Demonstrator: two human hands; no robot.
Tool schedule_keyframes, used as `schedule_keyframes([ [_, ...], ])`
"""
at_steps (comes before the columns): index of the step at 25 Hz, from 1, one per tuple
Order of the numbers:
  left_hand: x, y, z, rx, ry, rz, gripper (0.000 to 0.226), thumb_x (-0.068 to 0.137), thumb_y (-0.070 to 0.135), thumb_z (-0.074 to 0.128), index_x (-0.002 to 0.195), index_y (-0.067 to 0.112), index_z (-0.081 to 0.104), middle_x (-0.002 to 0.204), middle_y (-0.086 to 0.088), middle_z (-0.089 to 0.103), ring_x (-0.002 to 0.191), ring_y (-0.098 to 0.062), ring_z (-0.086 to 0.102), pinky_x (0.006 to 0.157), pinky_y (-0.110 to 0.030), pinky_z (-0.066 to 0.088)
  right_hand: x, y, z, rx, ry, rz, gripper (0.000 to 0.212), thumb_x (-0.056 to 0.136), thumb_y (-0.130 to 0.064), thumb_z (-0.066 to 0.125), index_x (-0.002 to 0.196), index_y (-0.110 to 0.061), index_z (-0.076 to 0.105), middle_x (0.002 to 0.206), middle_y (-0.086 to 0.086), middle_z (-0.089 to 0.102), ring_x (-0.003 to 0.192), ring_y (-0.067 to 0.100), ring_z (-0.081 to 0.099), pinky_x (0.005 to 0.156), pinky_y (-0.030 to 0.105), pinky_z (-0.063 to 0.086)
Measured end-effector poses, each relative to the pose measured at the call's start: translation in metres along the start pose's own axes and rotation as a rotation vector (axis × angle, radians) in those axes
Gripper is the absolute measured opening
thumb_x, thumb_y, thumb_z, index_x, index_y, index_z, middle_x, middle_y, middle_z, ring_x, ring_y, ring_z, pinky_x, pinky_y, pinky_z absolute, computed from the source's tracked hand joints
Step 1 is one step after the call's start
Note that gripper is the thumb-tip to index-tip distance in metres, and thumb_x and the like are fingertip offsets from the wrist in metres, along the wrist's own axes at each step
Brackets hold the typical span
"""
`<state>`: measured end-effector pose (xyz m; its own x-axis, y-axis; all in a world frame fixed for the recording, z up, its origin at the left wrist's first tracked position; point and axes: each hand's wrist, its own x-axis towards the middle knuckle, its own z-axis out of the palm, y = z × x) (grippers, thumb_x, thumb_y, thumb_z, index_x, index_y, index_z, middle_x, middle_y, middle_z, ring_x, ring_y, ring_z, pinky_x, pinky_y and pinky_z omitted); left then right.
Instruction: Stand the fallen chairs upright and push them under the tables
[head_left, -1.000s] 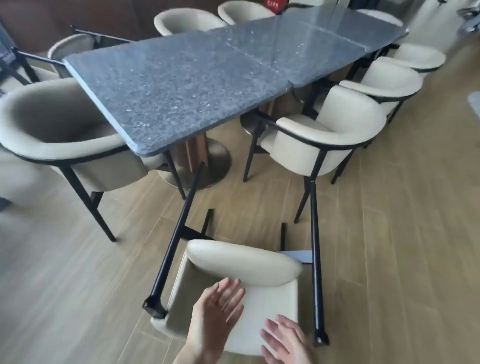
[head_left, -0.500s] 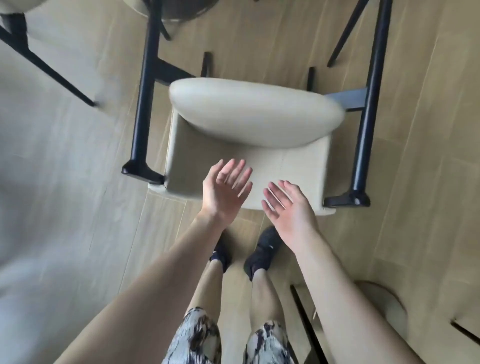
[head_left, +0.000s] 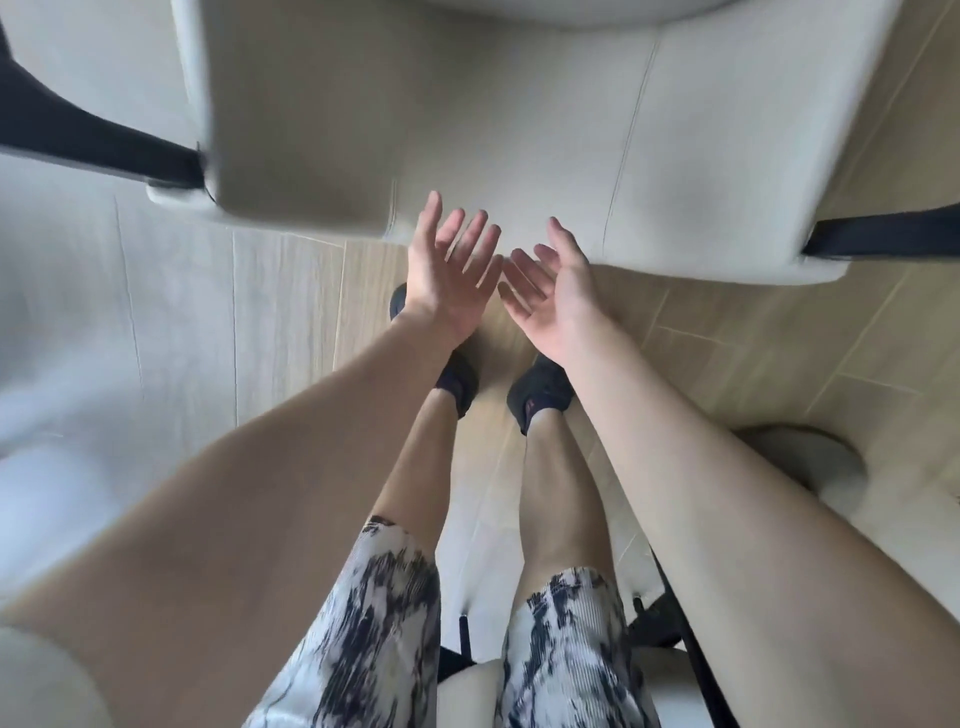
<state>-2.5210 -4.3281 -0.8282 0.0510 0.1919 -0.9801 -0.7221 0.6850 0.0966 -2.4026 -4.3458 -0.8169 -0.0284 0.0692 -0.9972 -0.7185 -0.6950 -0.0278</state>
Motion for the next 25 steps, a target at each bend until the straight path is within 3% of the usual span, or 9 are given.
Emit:
schedule_keyframes([
  [6, 0.1, -0.009, -0.016, 0.136, 0.142, -0.025, 0.075, 0.092, 0.059, 0.063, 0.148, 0.013, 0.042, 0.122, 0.0, 0.065, 0.115, -0.018, 0.063, 0.098, -0.034, 0.047, 0.093, 0.005, -0.008, 0.004, 0.084, 0.022, 0.057, 0.085, -0.05, 0.073, 0.124, -0.016, 0.051, 0.117, 0.006, 0.064, 0.104, 0.016, 0.067, 0.075, 0.034, 0.057],
  [10, 0.141, -0.025, -0.021, 0.153, 0.266, -0.058, 0.084, 0.088, 0.057, 0.07, 0.15, 0.011, 0.038, 0.144, -0.004, 0.058, 0.13, -0.02, 0.058, 0.105, -0.036, 0.049, 0.129, 0.01, -0.021, 0.047, 0.101, 0.019, 0.072, 0.079, -0.06, 0.073, 0.135, -0.023, 0.048, 0.131, 0.006, 0.053, 0.115, 0.015, 0.06, 0.087, 0.037, 0.055],
  [15, 0.178, -0.037, -0.037, 0.138, 0.318, -0.037, 0.079, 0.085, 0.055, 0.074, 0.145, 0.014, 0.044, 0.141, -0.006, 0.06, 0.129, -0.021, 0.06, 0.109, -0.038, 0.048, 0.173, 0.019, -0.036, 0.104, 0.098, -0.006, 0.063, 0.077, -0.064, 0.072, 0.127, -0.032, 0.049, 0.136, 0.006, 0.048, 0.119, 0.017, 0.056, 0.096, 0.04, 0.053],
  [18, 0.193, -0.04, -0.04, 0.169, 0.324, -0.015, 0.086, 0.081, 0.061, 0.074, 0.147, 0.016, 0.044, 0.148, -0.006, 0.055, 0.132, -0.02, 0.056, 0.11, -0.034, 0.047, 0.192, 0.019, -0.04, 0.161, 0.1, -0.032, 0.072, 0.076, -0.068, 0.07, 0.134, -0.031, 0.048, 0.138, 0.005, 0.047, 0.123, 0.02, 0.054, 0.101, 0.045, 0.05],
  [21, 0.215, -0.041, -0.042, 0.158, 0.348, 0.02, 0.093, 0.075, 0.07, 0.074, 0.148, 0.019, 0.045, 0.145, -0.003, 0.056, 0.129, -0.018, 0.057, 0.105, -0.031, 0.048, 0.214, 0.016, -0.044, 0.192, 0.143, -0.069, 0.077, 0.074, -0.072, 0.069, 0.134, -0.027, 0.055, 0.138, 0.001, 0.053, 0.126, 0.019, 0.053, 0.102, 0.042, 0.048],
  [25, 0.241, -0.036, -0.051, 0.02, 0.284, 0.128, 0.093, 0.076, 0.075, 0.069, 0.152, 0.029, 0.041, 0.154, 0.004, 0.047, 0.135, -0.018, 0.052, 0.114, -0.035, 0.043, 0.238, 0.006, -0.05, 0.261, 0.205, -0.133, 0.074, 0.07, -0.071, 0.073, 0.131, -0.031, 0.058, 0.131, -0.009, 0.063, 0.119, 0.013, 0.057, 0.097, 0.035, 0.048],
])
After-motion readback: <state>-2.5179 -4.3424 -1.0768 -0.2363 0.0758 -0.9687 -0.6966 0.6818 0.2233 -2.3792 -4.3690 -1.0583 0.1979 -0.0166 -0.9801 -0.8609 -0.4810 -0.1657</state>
